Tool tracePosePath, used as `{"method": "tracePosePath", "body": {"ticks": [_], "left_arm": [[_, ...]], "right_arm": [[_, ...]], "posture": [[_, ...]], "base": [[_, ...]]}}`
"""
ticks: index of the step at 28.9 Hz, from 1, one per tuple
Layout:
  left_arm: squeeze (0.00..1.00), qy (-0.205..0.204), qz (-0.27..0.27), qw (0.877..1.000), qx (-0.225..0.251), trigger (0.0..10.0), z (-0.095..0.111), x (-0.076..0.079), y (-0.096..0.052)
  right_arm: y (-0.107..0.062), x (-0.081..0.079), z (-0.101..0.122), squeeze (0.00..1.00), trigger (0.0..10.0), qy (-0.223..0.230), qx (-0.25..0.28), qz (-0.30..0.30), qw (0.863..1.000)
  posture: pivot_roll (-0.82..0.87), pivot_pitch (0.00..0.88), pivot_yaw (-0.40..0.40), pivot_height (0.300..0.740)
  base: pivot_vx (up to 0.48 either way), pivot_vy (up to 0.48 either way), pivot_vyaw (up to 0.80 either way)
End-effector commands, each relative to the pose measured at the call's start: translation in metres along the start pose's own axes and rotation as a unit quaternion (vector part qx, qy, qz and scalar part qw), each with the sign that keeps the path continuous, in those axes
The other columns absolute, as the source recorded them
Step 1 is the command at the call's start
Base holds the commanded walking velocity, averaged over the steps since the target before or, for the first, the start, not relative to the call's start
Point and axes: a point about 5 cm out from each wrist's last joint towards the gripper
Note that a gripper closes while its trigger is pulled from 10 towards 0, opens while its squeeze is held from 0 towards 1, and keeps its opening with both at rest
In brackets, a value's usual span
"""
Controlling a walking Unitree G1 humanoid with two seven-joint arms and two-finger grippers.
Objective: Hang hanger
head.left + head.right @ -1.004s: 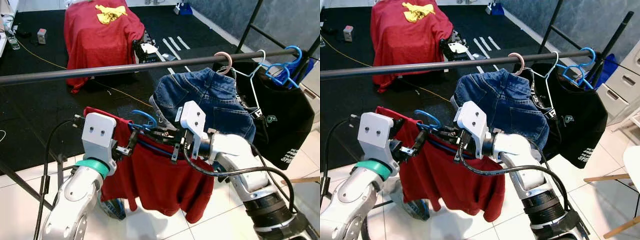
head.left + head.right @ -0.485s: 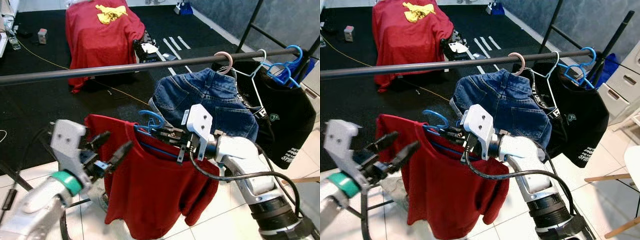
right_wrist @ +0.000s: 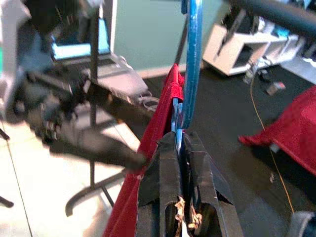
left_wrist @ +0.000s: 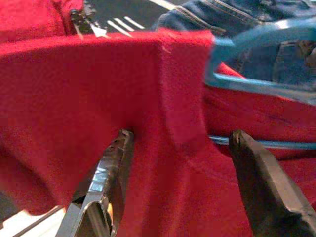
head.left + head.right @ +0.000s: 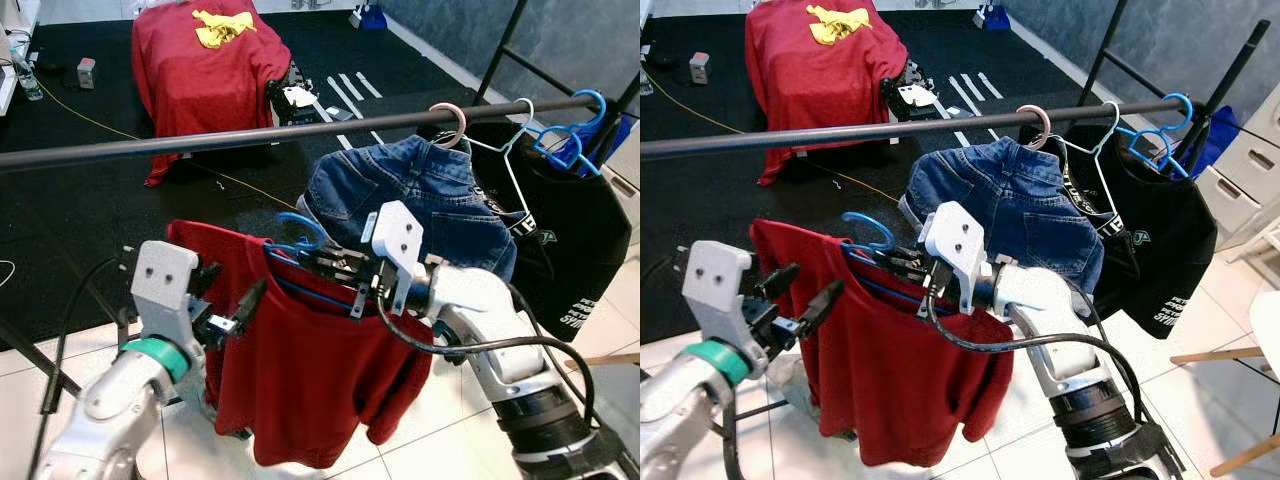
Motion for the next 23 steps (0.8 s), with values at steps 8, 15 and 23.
{"method": "tracePosePath", "body": {"ticks": [8, 15, 23], "left_arm": [[0.00, -0.002, 0.069, 0.998, -0.002, 10.0, 0.007, -0.017, -0.001], [0.00, -0.006, 0.154, 0.988, 0.006, 10.0, 0.014, -0.036, 0.001], [0.00, 0.001, 0.193, 0.981, 0.011, 0.0, 0.016, -0.040, 0.001]], "right_arm": [[0.009, -0.006, 0.017, 0.00, 10.0, -0.010, 0.024, 0.053, 0.998], [0.007, -0.005, 0.013, 0.00, 10.0, -0.012, 0.014, 0.050, 0.999], [0.003, -0.001, 0.009, 0.00, 10.0, -0.010, 0.003, 0.037, 0.999]], "posture": [[-0.06, 0.161, -0.002, 0.740], [-0.06, 0.162, -0.005, 0.740], [-0.06, 0.163, -0.006, 0.740]], "base": [[0.000, 0.000, 0.00], [0.000, 0.000, 0.00], [0.000, 0.000, 0.00]]}}
Point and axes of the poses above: a point about 5 cm out from each wrist's last joint towards the gripper, its own y axis pointing out of the wrist towards the gripper, its own z axis along the axis of the wrist's last joint, x = y × z, and after that the axes turned 9 degrees about y, right-handed
